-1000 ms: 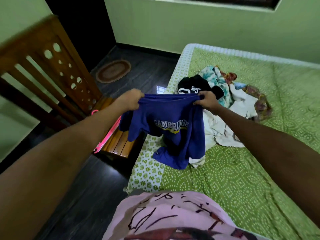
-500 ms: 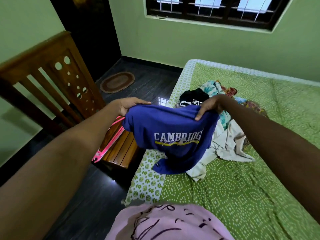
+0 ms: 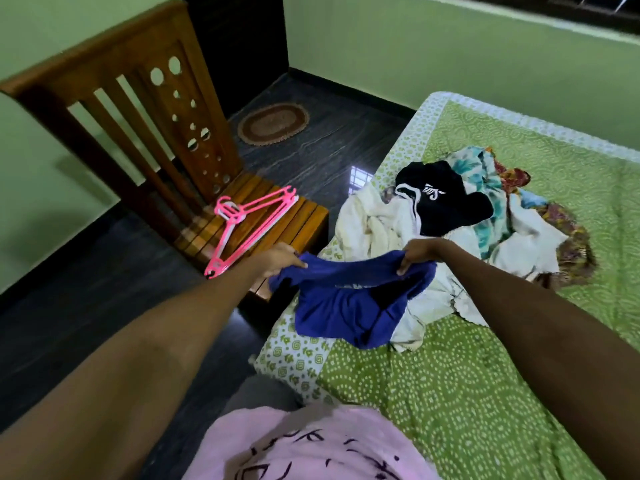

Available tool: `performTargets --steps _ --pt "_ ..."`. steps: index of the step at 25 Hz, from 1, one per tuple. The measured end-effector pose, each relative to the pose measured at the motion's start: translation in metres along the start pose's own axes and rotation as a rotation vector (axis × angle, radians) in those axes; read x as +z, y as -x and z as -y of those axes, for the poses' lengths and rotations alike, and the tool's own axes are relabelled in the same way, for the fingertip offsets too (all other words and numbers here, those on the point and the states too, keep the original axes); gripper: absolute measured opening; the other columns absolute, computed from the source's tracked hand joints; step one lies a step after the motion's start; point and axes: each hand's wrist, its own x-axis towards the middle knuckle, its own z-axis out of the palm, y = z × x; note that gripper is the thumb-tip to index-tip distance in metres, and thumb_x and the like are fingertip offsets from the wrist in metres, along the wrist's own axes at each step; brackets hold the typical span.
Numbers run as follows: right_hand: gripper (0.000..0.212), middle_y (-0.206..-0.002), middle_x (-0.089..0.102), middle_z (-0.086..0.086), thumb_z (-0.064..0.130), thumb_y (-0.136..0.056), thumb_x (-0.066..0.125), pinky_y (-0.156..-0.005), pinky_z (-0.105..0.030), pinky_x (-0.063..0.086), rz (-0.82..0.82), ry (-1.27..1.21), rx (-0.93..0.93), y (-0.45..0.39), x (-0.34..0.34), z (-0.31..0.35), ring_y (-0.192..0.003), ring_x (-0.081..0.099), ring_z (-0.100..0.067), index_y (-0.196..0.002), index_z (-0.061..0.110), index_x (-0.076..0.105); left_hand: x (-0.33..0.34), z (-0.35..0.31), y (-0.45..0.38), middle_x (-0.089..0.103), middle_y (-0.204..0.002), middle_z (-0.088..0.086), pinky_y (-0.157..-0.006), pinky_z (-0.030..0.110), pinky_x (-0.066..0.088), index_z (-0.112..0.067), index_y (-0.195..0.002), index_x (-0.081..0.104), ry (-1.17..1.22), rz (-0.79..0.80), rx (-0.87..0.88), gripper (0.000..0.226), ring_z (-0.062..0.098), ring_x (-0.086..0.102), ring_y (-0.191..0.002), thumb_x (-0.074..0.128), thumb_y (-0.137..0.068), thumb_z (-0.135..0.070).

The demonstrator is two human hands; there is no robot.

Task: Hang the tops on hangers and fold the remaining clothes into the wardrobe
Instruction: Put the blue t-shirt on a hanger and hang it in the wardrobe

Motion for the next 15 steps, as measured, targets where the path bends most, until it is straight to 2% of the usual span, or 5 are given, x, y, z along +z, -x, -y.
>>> performTargets --steps 2,5,8,11,15 --pt "0.033 -0.09 0.06 -0.009 0.021 -0.074 0.076 -0.056 -0.025 0.041 0.067 0.011 0.048 -0.011 0.009 -0.005 -0.083 0.055 -0.024 -0.099 0.002 0.067 0.006 0.01 -0.004 0.061 -0.087 0.014 -0.079 0.035 0.05 -0.005 -0.079 0.058 -0.033 0.005 -0.051 0.014 0.024 0.057 -0.084 0.071 -0.081 -0.008" --pt "0.022 -0.092 0.057 -0.016 0.016 -0.078 0.069 -0.064 -0.029 0.039 -0.174 0.027 0.085 -0.033 0.014 -0.006 -0.09 0.056 -0.026 -0.094 0.004 0.061 0.015 0.007 -0.016 0.057 -0.081 0.003 -0.06 0.017 0.043 -0.005 -0.091 0.06 0.033 -0.101 -0.024 0.008 0.019 0.054 -0.085 0.065 -0.085 -0.004" --pt "0.039 -0.116 0.053 -0.019 0.014 -0.085 0.056 -0.091 -0.04 0.038 -0.421 -0.048 0.241 -0.054 0.025 0.0 -0.115 0.049 -0.035 -0.12 0.003 0.045 0.011 0.003 -0.034 0.05 -0.128 0.007 -0.092 0.027 0.042 -0.002 -0.137 0.04 0.071 -0.033 -0.05 0.052 0.022 0.048 -0.119 0.06 -0.092 -0.018" --pt "0.063 -0.138 0.043 -0.022 0.013 -0.086 0.062 -0.101 -0.036 0.034 -0.207 -0.098 0.153 -0.077 0.036 0.023 -0.128 0.041 -0.033 -0.139 0.0 0.031 -0.005 0.009 -0.047 0.032 -0.149 0.011 -0.104 0.029 0.033 -0.005 -0.147 0.022 0.085 0.023 -0.068 0.065 0.024 0.035 -0.134 0.055 -0.094 -0.025" --pt "0.064 -0.143 0.04 -0.019 0.005 -0.083 0.065 -0.1 -0.027 0.031 -0.052 -0.166 -0.01 -0.118 0.052 0.092 -0.13 0.041 -0.029 -0.139 -0.001 0.035 -0.053 0.041 -0.077 0.039 -0.143 0.009 -0.091 0.022 0.036 -0.005 -0.144 0.03 0.119 -0.074 -0.111 0.057 0.023 0.041 -0.13 0.055 -0.094 -0.012"
